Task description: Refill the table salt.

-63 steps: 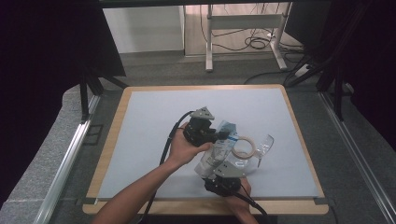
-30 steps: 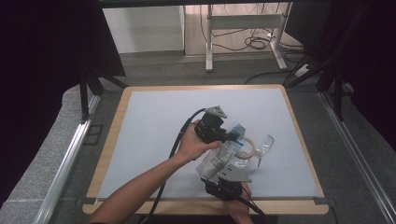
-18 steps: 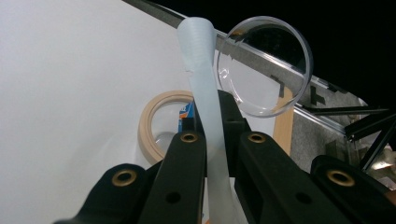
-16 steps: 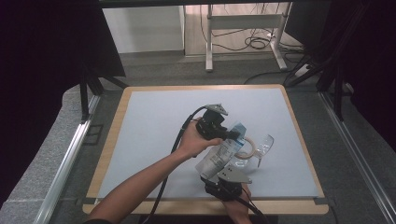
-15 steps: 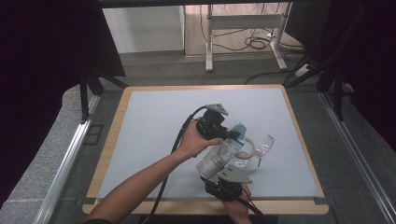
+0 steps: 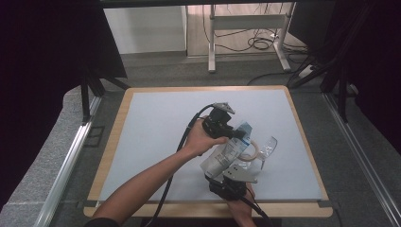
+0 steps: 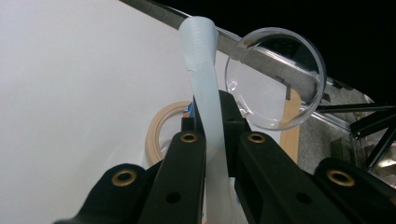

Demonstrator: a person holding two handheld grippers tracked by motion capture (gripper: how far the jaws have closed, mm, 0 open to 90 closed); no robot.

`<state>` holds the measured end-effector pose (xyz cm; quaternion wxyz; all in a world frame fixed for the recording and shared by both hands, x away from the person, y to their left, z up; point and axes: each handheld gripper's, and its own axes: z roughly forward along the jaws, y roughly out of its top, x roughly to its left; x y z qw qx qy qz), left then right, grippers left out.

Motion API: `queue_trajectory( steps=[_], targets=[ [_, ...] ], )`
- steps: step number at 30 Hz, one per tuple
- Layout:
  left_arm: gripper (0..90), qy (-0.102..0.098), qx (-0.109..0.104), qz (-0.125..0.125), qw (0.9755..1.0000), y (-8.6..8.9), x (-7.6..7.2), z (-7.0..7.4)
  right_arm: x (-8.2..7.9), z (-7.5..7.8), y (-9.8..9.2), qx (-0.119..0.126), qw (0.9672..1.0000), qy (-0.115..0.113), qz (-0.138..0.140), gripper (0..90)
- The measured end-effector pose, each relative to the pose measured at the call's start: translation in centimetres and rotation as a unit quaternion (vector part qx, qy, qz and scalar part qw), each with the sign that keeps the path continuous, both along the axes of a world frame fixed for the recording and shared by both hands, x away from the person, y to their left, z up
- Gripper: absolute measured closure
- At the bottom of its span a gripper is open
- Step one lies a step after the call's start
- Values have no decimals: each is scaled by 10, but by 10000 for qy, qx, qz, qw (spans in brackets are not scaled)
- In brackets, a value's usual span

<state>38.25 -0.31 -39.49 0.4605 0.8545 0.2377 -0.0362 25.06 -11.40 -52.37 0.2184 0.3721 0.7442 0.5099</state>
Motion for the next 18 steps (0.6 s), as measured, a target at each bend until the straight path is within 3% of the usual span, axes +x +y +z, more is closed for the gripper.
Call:
queue_trajectory(
  steps=[18],
  targets=[
    [900,-46,62,17,10000,2,2,3,3,1,1,19,10000,-28,-14,437]
  ],
)
